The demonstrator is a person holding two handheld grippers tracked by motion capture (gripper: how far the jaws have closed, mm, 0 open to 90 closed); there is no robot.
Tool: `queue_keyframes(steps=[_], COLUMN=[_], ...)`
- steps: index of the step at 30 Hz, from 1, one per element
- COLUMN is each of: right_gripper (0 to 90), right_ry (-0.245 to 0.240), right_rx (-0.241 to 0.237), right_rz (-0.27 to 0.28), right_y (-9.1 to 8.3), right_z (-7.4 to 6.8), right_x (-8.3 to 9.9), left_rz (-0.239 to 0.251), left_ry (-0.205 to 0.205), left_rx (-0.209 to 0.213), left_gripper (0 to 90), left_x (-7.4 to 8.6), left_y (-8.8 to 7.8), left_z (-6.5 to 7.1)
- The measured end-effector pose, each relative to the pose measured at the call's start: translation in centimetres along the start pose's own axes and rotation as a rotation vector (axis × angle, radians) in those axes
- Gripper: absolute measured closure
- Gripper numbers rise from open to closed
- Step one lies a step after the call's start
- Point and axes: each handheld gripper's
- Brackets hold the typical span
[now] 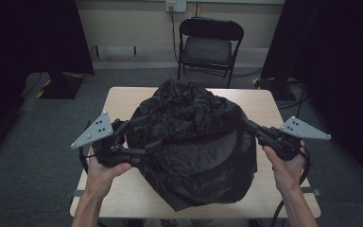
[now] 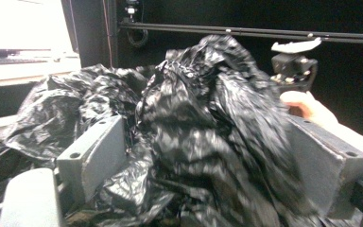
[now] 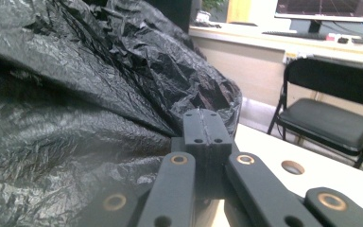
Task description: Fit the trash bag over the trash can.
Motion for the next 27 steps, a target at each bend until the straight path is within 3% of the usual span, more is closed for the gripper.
queue_keyframes(steps=[3,5,8,9,10,13,17,20,22,24,27], right_gripper=[90.0,90.0,90.0,90.0,90.0,90.0,90.0,90.0,77.4,70.4,55.6], right_ry=[0.000,0.009,-0.003,-0.001,-0.001,0.012,0.018,0.028,0.057,0.050,0.056], right_rx=[0.013,0.017,0.019,0.018,0.018,0.024,0.015,-0.015,-0.027,-0.022,-0.017], right_rz=[-0.013,-0.029,-0.062,-0.069,-0.069,-0.098,-0.114,-0.099,-0.070,-0.052,-0.007], right_y=[-0.1,-0.1,-0.1,0.0,0.0,0.0,0.0,-0.1,-0.3,-0.7,-1.6], right_z=[0.4,0.6,0.6,0.6,0.6,0.8,0.8,0.9,0.9,0.6,0.1], right_x=[0.6,1.4,2.3,2.6,2.6,4.0,4.9,4.9,4.5,4.0,3.2], left_rz=[0.010,0.051,0.074,0.082,0.082,0.136,0.074,0.044,0.028,0.010,0.035], left_ry=[-0.001,-0.025,-0.034,-0.029,-0.029,-0.067,-0.055,-0.075,-0.093,-0.105,-0.133], left_rx=[-0.002,-0.007,-0.006,-0.032,-0.032,-0.045,-0.115,-0.120,-0.128,-0.141,-0.130], left_gripper=[17.3,19.8,20.3,20.2,20.3,20.4,22.0,21.8,20.0,18.5,16.4], left_x=[-0.1,-0.3,-0.4,-0.5,-0.5,-0.5,0.0,1.2,2.2,2.9,3.3], left_y=[-0.4,-1.1,-1.6,-2.2,-2.2,-3.3,-3.8,-4.3,-4.7,-5.1,-5.7], left_z=[-0.2,-0.8,-1.2,-1.5,-1.5,-2.2,-2.7,-3.0,-3.0,-2.8,-2.2])
Point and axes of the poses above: each handheld gripper's, and its own axes: y roughly forward along the jaws, x roughly out of its underside, z roughly to its right, and after that the axes turned 12 degrees about z, right-handed
